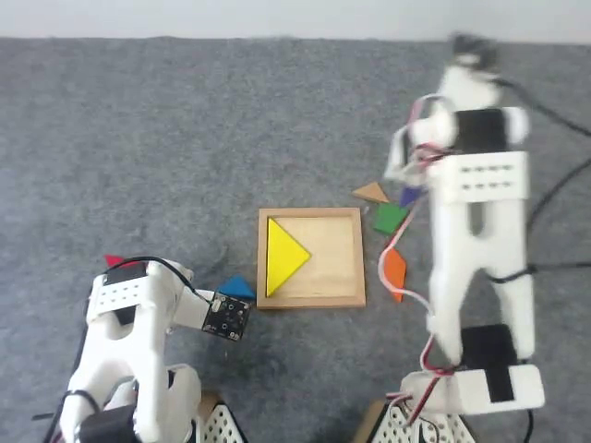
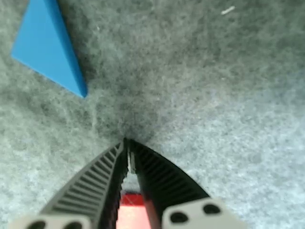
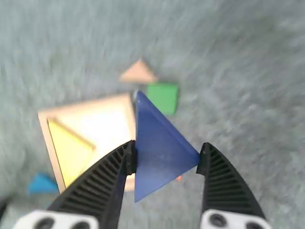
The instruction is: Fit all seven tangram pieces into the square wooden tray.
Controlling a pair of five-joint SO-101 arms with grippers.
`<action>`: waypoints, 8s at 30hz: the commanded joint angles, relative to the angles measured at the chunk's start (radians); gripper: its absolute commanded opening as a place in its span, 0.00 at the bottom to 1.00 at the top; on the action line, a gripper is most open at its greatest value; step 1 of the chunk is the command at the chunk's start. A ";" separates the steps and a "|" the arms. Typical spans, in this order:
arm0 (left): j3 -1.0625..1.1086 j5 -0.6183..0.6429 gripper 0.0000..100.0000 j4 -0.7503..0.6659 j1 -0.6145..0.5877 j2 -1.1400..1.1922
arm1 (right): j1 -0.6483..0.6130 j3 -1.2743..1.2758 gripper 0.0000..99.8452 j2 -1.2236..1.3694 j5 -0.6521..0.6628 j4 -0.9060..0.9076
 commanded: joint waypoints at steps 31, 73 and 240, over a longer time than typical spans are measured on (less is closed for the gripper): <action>0.002 0.006 0.01 -0.012 -0.002 -0.025 | -0.412 0.773 0.17 -0.018 -0.178 -0.556; 0.002 0.006 0.01 -0.012 -0.002 -0.025 | -0.358 0.577 0.01 0.237 0.404 -0.634; -0.354 -0.730 0.01 0.391 -0.727 0.095 | 0.025 1.151 0.10 -0.255 0.287 -0.780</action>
